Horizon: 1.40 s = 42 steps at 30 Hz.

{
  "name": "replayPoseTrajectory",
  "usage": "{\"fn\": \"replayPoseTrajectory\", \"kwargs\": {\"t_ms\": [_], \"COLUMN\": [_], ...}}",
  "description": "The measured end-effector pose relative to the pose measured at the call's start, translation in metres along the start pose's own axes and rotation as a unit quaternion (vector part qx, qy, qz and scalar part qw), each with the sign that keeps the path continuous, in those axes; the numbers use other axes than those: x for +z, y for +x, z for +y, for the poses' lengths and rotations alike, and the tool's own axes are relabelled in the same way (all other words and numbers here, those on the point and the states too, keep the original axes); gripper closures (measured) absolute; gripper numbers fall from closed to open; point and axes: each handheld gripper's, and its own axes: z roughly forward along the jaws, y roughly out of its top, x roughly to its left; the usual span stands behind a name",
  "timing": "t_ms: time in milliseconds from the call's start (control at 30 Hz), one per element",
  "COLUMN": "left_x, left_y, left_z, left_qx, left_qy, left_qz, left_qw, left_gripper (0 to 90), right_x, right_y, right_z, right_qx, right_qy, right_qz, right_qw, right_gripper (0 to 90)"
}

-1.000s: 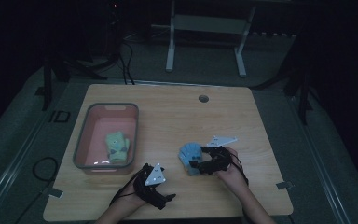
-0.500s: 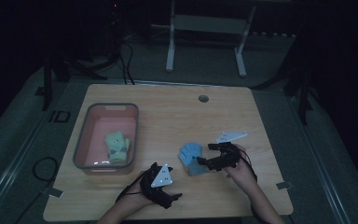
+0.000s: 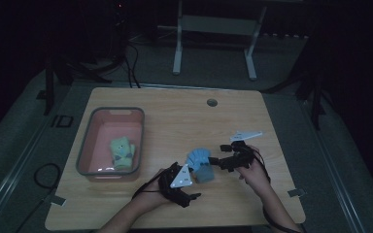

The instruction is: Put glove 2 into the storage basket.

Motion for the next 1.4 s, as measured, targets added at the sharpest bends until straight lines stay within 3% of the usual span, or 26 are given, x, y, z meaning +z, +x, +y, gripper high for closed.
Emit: {"fn": "replayPoseTrajectory", "kwargs": {"t_ms": [133,233,333,433,667,700,767,833,1133,1200,1233,1267,1333,1400], "left_x": [0.012,0.019,0.027,0.035,0.048,0.05,0.049,0.049,0.047,0.047,0.046,0.046,0.046,0.046], "left_y": [0.001,0.003,0.005,0.006,0.011,0.011,0.012,0.013,0.017,0.017,0.018,0.019,0.019,0.02], "left_z": [0.008,0.012,0.013,0.013,0.006,0.004,0.002,0.002,0.003,0.003,0.003,0.003,0.002,0.002], "left_qx": [0.025,0.037,0.055,0.071,0.07,0.074,0.065,0.067,0.058,0.055,0.055,0.054,0.048,0.047], "left_qy": [0.012,0.003,0.012,0.027,0.056,0.062,0.059,0.064,0.066,0.065,0.066,0.066,0.065,0.064], "left_qz": [0.003,0.007,0.01,0.022,0.03,0.032,0.032,0.041,0.028,0.025,0.024,0.023,0.019,0.019], "left_qw": [0.9996,0.9993,0.9983,0.9969,0.9955,0.9948,0.9956,0.9948,0.9957,0.996,0.996,0.9961,0.9965,0.9967], "left_gripper": [21.7,25.3,30.2,32.0,39.8,41.8,45.2,53.8,70.9,72.3,73.4,73.4,74.1,74.8], "right_x": [0.008,0.018,0.029,0.039,0.053,0.055,0.059,0.062,0.063,0.063,0.063,0.063,0.063,0.064], "right_y": [0.0,0.002,0.003,-0.001,-0.011,-0.011,-0.012,-0.01,-0.009,-0.007,-0.005,-0.005,-0.002,-0.002], "right_z": [0.008,0.013,0.015,0.014,0.003,0.001,-0.002,-0.005,-0.01,-0.011,-0.011,-0.011,-0.011,-0.01], "right_qx": [0.008,-0.004,-0.015,-0.008,0.015,0.014,0.008,0.0,-0.019,-0.026,-0.029,-0.029,-0.031,-0.025], "right_qy": [-0.005,0.009,0.02,0.03,0.049,0.052,0.061,0.065,0.064,0.061,0.061,0.061,0.065,0.07], "right_qz": [-0.006,-0.009,-0.015,-0.028,-0.045,-0.044,-0.051,-0.053,-0.064,-0.061,-0.051,-0.051,-0.036,-0.022], "right_qw": [0.9999,0.9999,0.9996,0.9991,0.9977,0.9976,0.9968,0.9965,0.9957,0.9959,0.9964,0.9964,0.9968,0.997], "right_gripper": [14.3,15.1,20.7,26.2,30.9,30.9,30.9,30.9,29.9,33.5,44.4,44.4,56.5,62.2]}}
